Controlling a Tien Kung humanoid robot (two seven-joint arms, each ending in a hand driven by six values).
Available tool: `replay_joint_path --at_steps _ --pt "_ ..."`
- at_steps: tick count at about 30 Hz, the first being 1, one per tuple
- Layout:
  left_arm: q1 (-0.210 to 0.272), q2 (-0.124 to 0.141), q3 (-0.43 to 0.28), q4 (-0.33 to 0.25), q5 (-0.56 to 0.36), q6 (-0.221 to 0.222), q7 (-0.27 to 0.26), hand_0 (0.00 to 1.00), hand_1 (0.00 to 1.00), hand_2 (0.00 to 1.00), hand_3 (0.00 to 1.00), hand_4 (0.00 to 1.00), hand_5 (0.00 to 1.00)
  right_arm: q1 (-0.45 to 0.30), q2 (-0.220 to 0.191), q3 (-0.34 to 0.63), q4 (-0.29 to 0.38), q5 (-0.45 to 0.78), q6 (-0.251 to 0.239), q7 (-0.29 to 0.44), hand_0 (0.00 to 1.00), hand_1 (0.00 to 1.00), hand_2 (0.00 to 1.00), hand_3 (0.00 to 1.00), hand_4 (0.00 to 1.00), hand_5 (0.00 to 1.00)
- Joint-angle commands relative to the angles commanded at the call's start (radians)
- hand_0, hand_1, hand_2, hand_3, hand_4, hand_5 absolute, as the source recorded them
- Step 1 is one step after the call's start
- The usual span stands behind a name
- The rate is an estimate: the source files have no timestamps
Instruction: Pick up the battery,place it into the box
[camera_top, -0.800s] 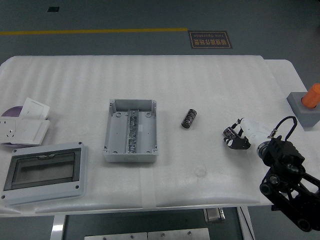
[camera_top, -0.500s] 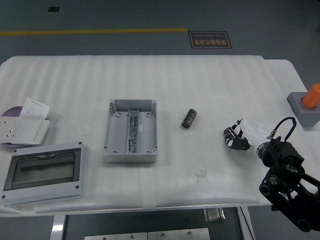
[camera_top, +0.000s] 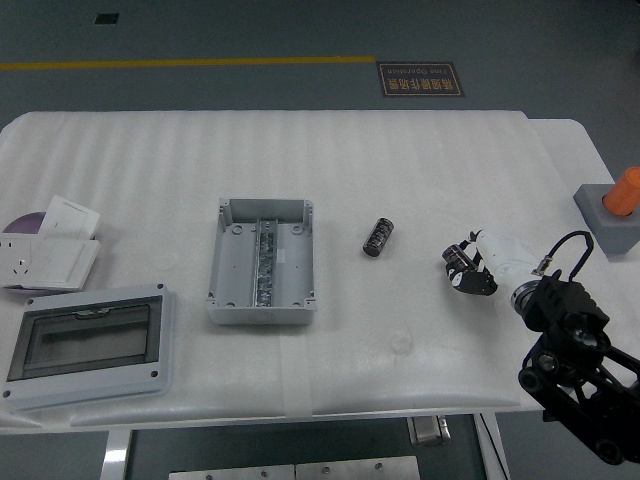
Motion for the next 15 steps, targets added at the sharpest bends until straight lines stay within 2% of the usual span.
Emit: replay_joint_path --at_steps 3,5,15 --pt "0.000 0.000 0.009 0.001 -0.008 0.000 0.000 0.690 0.702 0.672 0.609 0.689 0.399 0.026 -0.010 -0.032 0.028 0.026 -0.018 0.013 0.272 0.443 0.382 0.680 0.250 0.013" --pt "0.000 0.001 0.022 0.002 -0.019 -0.001 0.000 0.690 0.702 0.672 0.609 0.689 0.399 0.057 -0.012 -0.067 0.038 0.027 -0.049 0.029 0.272 0.443 0.382 0.680 0.250 0.013" --pt "0.000 0.002 0.024 0.005 -0.018 -0.002 0.006 0.689 0.701 0.670 0.607 0.689 0.400 0.182 0.037 -0.215 0.029 0.130 -0.251 0.170 0.277 0.445 0.383 0.682 0.257 0.017"
